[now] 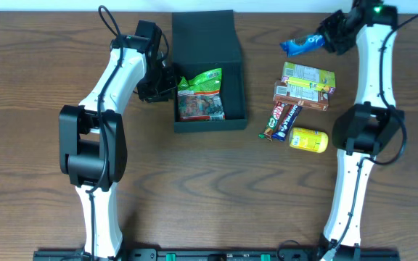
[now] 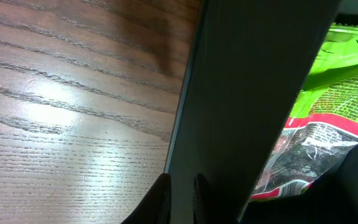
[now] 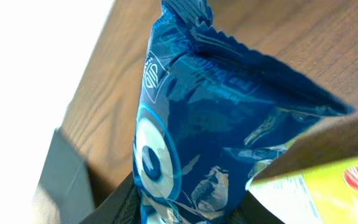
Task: Pack container
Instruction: 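Carry the Oreo pack left and lower it into the black box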
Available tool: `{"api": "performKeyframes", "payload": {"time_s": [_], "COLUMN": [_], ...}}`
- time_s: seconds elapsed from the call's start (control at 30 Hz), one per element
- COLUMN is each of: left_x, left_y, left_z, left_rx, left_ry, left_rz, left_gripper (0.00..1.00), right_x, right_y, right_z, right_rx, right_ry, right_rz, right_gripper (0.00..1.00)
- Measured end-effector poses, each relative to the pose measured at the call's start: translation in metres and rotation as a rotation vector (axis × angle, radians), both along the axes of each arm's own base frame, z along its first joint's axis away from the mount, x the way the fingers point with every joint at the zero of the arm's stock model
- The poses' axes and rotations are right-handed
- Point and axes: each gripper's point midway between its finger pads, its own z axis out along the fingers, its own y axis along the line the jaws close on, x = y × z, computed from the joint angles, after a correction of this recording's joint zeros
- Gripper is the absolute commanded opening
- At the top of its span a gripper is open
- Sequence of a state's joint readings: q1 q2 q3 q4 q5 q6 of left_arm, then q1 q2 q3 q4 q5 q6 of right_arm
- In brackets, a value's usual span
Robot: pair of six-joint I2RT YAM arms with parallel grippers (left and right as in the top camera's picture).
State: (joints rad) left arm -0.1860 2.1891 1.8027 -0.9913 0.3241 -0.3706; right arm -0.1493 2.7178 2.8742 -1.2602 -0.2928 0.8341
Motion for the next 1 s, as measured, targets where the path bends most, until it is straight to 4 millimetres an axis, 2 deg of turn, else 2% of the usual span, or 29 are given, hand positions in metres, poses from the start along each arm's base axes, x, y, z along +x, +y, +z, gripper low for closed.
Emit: {"api": "performKeyframes", "payload": {"time_s": [0.13, 0.23, 0.4, 0.57, 0.6, 0.73, 0.9, 1.0], "left_x": [0.001, 0.003, 0.007, 0.008, 0.008, 0.008, 0.008, 0.008], "left_y": [0.002, 0.007, 0.027, 0.046, 0.049, 0.057, 0.059, 0.059], "left_z": [0.0, 0.0, 0.0, -0.001, -0.001, -0.001, -0.001, -0.001], "left_rx": [0.006, 0.007, 0.01, 0.012, 0.012, 0.013, 0.014, 0.014], "left_ry": [-0.003, -0.004, -0.002, 0.009, 0.012, 0.018, 0.017, 0.016], "left_rz": [0.003, 0.013, 0.058, 0.1, 0.107, 0.118, 0.119, 0.115], "left_gripper": [0.14, 0.14, 0.14, 0.14, 0.14, 0.13, 0.13, 0.13], "right_x": [-0.02, -0.038, -0.061, -0.09, -0.098, -0.121, -0.144, -0.15], "right_y": [0.011, 0.026, 0.073, 0.142, 0.162, 0.218, 0.267, 0.278], "right_z": [0.04, 0.061, 0.084, 0.082, 0.08, 0.078, 0.074, 0.065], "right_rx": [-0.034, -0.061, -0.113, -0.15, -0.16, -0.201, -0.27, -0.306], "right_ry": [-0.025, -0.023, -0.037, -0.013, -0.012, -0.031, -0.04, -0.023], "right_rz": [0.116, 0.205, 0.413, 0.682, 0.755, 0.962, 1.122, 1.167], "right_gripper": [0.26, 0.25, 0.22, 0.19, 0.19, 0.19, 0.19, 0.18]}}
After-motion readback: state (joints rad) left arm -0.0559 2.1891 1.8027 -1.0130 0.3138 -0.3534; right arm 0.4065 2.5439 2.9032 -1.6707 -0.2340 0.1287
